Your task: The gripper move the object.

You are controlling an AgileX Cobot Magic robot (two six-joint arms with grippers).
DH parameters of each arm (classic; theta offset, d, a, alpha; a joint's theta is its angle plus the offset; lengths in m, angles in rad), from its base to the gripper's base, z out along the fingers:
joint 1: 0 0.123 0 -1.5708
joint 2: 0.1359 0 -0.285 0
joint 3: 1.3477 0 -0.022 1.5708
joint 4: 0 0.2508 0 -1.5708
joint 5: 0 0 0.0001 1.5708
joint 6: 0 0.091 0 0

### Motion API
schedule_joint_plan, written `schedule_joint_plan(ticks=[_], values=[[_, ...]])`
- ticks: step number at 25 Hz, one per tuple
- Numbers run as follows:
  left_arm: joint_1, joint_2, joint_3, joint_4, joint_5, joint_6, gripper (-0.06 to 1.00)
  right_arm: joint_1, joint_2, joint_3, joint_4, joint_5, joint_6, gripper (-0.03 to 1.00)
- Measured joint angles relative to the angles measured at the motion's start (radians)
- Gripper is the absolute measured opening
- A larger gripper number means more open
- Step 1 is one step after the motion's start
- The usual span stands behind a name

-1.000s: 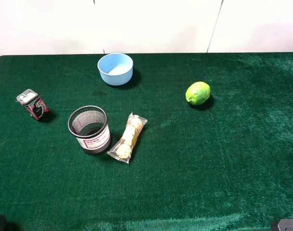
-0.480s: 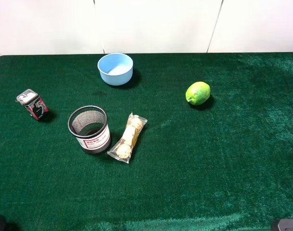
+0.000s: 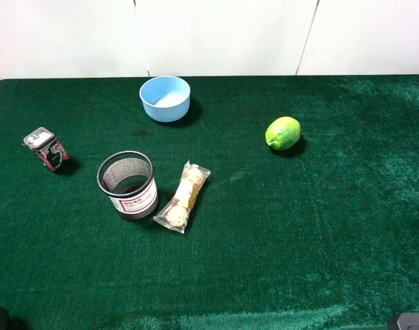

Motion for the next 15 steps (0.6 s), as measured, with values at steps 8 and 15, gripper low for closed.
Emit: schedule_joint_plan(ticks=[8,15], values=[[0.0,0.0,0.0,0.0,0.0,0.0,0.96,0.0,0.0,0.0,0.0,0.001,0.0,0.69],[0.0,0.0,0.0,0.0,0.0,0.005,0.96,0.0,0.0,0.0,0.0,0.001,0.0,0.69]])
